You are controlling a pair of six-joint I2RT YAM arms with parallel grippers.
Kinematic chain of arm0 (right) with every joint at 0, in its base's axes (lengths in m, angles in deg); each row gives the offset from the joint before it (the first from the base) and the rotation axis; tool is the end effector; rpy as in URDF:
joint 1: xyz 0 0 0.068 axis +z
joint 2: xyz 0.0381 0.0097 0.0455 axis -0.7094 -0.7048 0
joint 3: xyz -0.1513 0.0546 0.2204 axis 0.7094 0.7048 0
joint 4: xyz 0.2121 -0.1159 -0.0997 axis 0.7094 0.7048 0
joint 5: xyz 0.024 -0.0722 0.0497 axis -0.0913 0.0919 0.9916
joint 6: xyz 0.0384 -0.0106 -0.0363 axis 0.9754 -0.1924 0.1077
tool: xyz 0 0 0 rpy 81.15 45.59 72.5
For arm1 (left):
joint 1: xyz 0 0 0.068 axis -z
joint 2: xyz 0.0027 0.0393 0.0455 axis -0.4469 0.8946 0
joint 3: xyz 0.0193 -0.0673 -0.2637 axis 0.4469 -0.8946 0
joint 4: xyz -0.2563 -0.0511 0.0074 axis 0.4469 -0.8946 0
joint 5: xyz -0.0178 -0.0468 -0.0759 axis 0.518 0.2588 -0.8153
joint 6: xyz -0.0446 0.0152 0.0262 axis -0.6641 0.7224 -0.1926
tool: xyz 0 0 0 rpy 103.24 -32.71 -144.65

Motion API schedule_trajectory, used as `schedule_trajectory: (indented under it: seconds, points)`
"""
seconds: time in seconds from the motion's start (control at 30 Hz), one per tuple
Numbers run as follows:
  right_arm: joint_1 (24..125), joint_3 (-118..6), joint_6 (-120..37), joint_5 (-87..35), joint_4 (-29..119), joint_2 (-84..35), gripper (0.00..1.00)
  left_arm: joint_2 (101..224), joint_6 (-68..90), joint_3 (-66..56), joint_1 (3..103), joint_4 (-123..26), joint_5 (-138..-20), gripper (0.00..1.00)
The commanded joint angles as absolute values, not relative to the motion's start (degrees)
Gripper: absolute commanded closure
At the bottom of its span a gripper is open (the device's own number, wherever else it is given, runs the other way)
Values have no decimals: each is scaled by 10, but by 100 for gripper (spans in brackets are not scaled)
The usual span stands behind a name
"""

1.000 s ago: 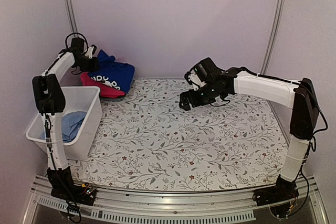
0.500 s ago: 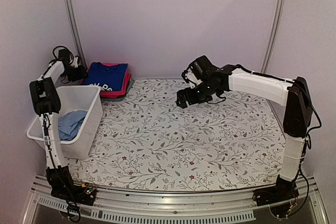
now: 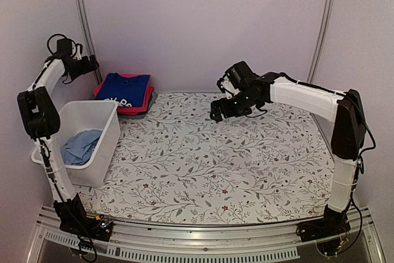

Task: Fold and stack the mixed laundry pile
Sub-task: Place the square-folded T-shirt at the corner of the board, then pick up the crumpled shirt from the bin.

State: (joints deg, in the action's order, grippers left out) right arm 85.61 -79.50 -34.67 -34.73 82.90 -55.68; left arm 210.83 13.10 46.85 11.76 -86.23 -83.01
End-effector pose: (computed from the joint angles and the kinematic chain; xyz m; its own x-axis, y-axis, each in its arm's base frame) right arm 0.3356 0.2850 0.2743 -0.7305 -0.3144 -0.6063 -0.4830 0.8654 0.1332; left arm 0.4851 0.1202 0.3338 -0.5312 -0.3099 -0.7885 -0.1698 0.9508 -0.2593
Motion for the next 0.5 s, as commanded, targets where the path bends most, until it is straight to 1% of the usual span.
schedule_trajectory:
  seconds: [0.0, 0.07, 0.13, 0.27, 0.37, 0.47]
  points:
    - [826, -788, -368, -356, 807, -533, 1, 1963, 90, 373, 109, -800, -934, 0]
    - [811, -777, -374, -351, 795, -522, 1, 1902, 90, 308, 102, -786, -986, 0]
    - [797, -767, -379, -345, 782, -506, 1, 1847, 87, 256, 101, -789, -986, 0]
    - [765, -745, -386, -314, 760, -483, 1, 1774, 74, 186, 106, -870, -912, 0]
    - [742, -730, -388, -298, 749, -468, 1, 1706, 56, 58, 108, -893, -861, 1]
    - [722, -715, -391, -278, 744, -456, 1, 1667, 44, -29, 120, -956, -804, 1]
